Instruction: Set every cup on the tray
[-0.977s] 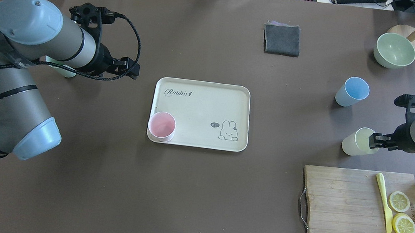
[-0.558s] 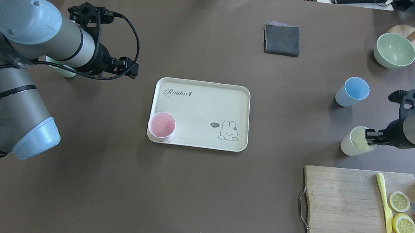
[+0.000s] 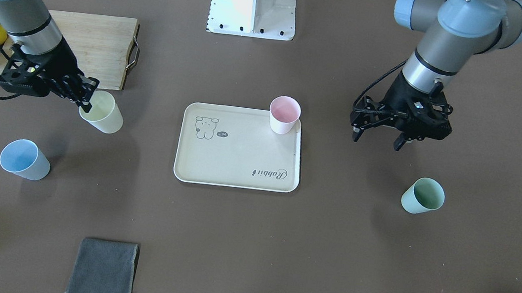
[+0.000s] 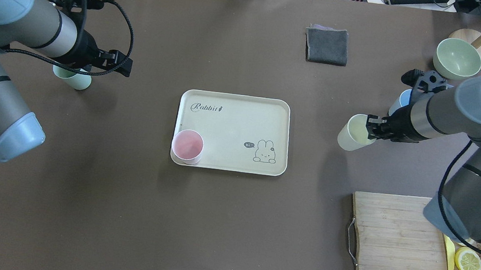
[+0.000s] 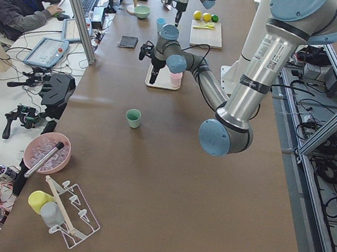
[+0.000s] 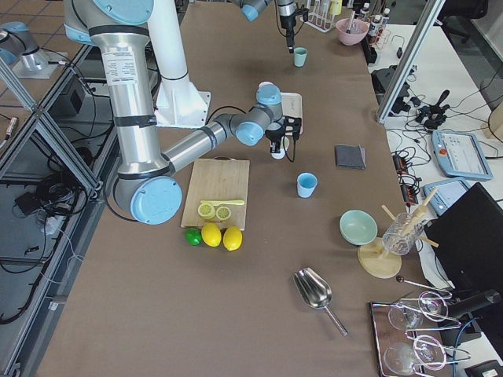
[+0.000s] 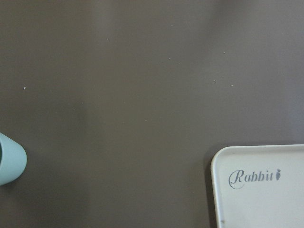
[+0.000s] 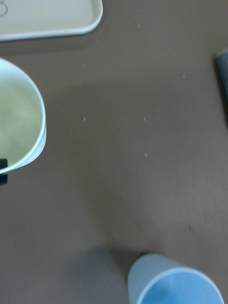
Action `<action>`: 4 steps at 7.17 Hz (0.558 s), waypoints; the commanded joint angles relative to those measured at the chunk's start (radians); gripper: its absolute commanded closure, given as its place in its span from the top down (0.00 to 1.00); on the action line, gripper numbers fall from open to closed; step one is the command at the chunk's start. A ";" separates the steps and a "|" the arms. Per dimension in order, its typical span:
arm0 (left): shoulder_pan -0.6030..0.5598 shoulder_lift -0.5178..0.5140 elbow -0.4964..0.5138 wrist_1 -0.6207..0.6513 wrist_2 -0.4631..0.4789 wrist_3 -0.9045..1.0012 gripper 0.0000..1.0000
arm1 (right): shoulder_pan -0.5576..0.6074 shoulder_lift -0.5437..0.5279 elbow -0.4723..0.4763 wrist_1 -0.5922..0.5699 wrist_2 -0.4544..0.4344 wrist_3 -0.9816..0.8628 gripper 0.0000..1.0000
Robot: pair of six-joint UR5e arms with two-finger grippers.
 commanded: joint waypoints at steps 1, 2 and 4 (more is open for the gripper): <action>-0.056 0.038 0.009 -0.003 -0.037 0.082 0.98 | -0.156 0.199 -0.011 -0.174 -0.132 0.154 0.00; -0.056 0.038 0.010 -0.003 -0.037 0.082 0.98 | -0.209 0.229 -0.011 -0.193 -0.161 0.187 0.00; -0.056 0.038 0.009 -0.005 -0.037 0.082 0.98 | -0.310 0.248 -0.044 -0.180 -0.265 0.211 0.00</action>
